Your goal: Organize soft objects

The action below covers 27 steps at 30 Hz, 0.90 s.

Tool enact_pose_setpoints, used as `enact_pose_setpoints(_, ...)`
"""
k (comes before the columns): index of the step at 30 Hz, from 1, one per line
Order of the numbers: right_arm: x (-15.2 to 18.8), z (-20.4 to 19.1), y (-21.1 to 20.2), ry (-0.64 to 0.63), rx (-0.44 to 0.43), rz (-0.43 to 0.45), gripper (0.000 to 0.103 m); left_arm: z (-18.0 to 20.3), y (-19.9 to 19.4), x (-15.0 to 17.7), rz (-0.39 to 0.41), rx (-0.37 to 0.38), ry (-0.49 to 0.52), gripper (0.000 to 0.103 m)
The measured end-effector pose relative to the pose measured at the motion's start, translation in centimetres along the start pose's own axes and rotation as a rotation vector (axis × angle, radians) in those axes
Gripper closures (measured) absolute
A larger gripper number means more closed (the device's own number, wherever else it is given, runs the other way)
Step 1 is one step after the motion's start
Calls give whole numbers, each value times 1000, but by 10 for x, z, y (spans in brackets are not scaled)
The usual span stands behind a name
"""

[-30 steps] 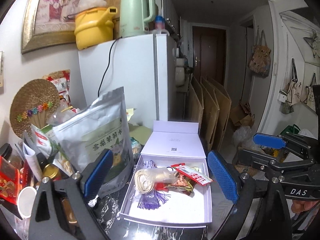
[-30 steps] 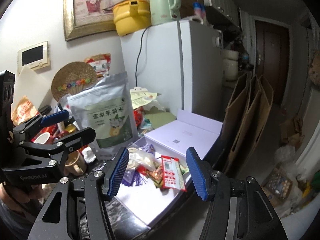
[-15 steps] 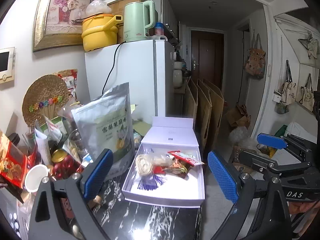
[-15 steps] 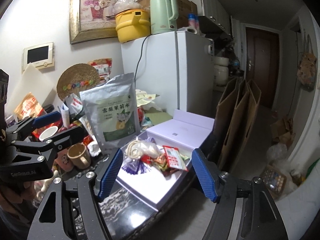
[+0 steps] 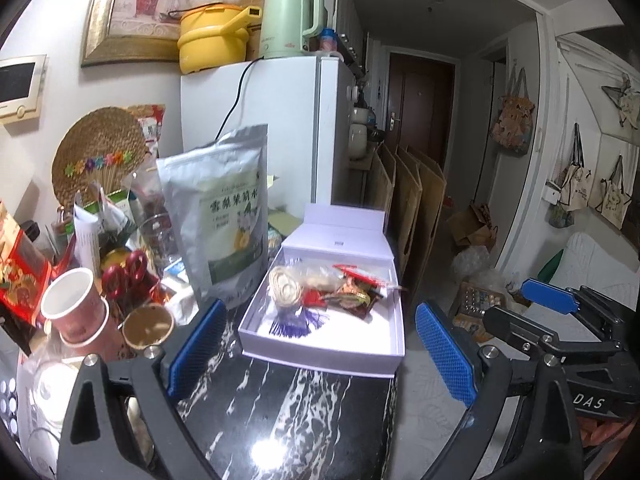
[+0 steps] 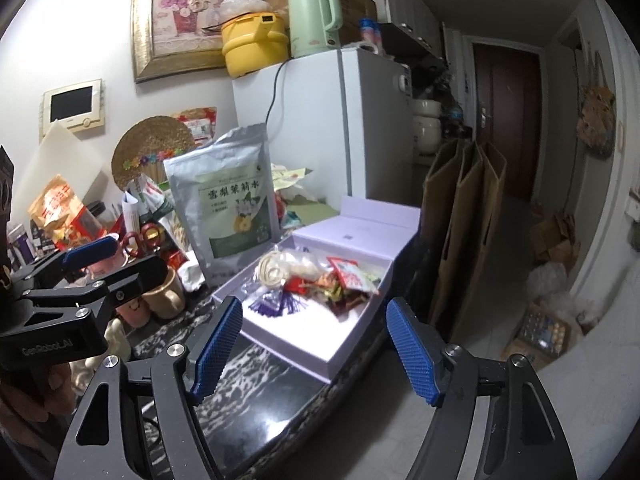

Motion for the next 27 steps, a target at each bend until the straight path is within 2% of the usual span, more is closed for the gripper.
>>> enact_pose_setpoints(9,24,-5,5,12,7,-42,28,-9,10,24,-52,8,-22,6)
enact_pose_setpoints(27,24,-14,2,1,12,-37,28,-13,1,26,-40,-29,19,6)
Point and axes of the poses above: each gripper's, at about its wrist camera, not at the fingertips, and y roughly the way its jaws point, z to its right, x to its underside, the point moved 4 cm from there along y, roughly the way its jaws point, and after that the axes turned 9 degrees about x, right-handed, at the moved point
